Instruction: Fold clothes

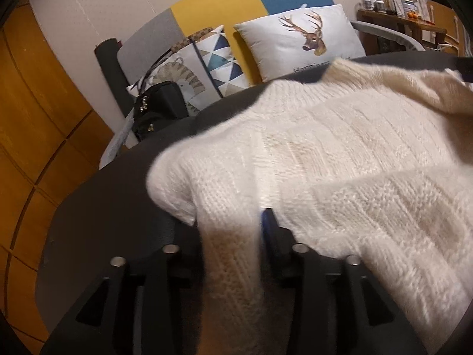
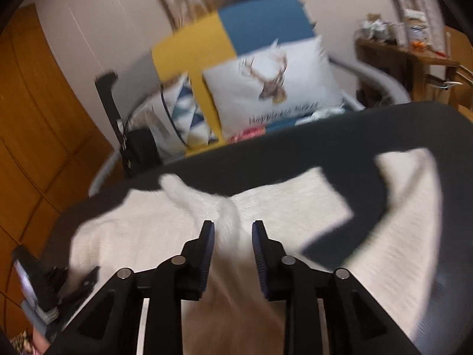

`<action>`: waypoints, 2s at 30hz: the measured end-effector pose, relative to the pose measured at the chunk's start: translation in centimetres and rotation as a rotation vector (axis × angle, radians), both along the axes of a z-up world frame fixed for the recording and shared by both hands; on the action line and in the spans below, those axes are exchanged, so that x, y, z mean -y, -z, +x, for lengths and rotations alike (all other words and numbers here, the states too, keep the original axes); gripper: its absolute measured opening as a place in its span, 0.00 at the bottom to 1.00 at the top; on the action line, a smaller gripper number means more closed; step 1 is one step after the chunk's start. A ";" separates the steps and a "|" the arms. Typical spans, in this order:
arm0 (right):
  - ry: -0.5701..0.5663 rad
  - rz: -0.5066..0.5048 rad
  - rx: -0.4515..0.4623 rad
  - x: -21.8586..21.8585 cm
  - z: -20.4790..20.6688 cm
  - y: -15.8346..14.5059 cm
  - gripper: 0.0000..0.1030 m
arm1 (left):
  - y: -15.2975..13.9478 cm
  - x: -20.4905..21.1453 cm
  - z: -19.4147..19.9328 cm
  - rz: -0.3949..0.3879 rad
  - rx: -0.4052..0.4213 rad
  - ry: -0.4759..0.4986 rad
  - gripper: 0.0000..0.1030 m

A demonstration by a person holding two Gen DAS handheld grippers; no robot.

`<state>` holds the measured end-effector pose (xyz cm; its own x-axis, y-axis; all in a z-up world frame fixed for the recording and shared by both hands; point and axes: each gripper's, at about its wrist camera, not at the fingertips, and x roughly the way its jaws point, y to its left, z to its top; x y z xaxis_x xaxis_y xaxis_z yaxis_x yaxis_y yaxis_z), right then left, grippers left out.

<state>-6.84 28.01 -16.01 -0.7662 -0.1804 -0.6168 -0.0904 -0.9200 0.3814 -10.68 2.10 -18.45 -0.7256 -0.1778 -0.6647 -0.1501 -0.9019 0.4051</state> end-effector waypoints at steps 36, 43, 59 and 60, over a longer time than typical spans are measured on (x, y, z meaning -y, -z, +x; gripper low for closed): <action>-0.216 0.392 0.148 -0.5 11.6 5.1 0.32 | -0.2 -14.0 4.5 0.242 0.234 0.468 0.72; -0.203 0.462 0.153 -0.2 10.2 5.8 0.30 | -0.1 -13.8 4.3 0.251 0.233 0.452 0.75; -0.115 0.269 0.171 -1.8 9.7 5.6 0.23 | -2.9 -14.8 8.7 0.181 0.231 0.597 0.81; -0.111 0.265 0.165 -1.8 9.8 5.6 0.23 | -2.1 -15.2 8.8 0.147 0.247 0.599 0.81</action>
